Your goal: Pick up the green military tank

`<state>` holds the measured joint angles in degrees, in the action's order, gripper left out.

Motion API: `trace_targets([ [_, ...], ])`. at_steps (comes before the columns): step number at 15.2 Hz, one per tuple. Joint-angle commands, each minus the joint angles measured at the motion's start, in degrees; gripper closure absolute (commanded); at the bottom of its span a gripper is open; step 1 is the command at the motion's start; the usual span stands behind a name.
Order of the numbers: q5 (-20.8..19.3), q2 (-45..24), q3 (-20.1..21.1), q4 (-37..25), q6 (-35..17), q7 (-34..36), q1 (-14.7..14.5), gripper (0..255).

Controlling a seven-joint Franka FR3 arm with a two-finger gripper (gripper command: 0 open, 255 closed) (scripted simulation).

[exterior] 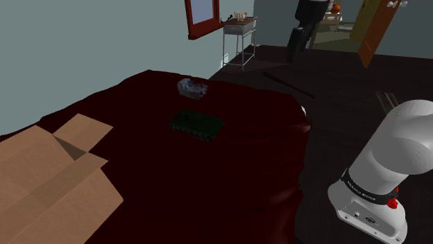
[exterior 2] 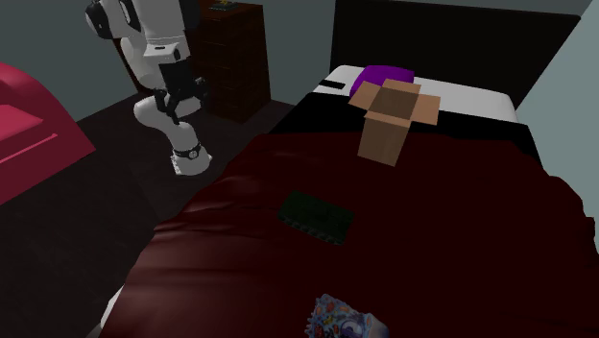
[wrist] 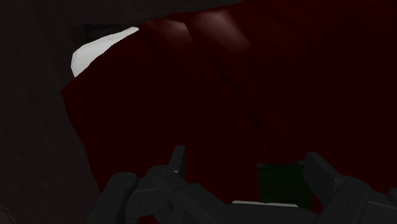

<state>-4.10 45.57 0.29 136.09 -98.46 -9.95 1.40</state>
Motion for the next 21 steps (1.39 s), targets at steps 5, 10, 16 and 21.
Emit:
trace_targets([
  [5,1.2,-7.2,1.2,-0.4,-5.8,1.1,-1.1,0],
  [10,2.4,-16.9,2.7,-2.6,-12.4,2.2,-2.2,0],
  [16,3.2,-29.4,4.5,-7.4,-18.8,3.4,-3.4,0],
  [21,3.3,-40.0,5.9,-13.2,-22.7,4.5,-4.4,0],
])
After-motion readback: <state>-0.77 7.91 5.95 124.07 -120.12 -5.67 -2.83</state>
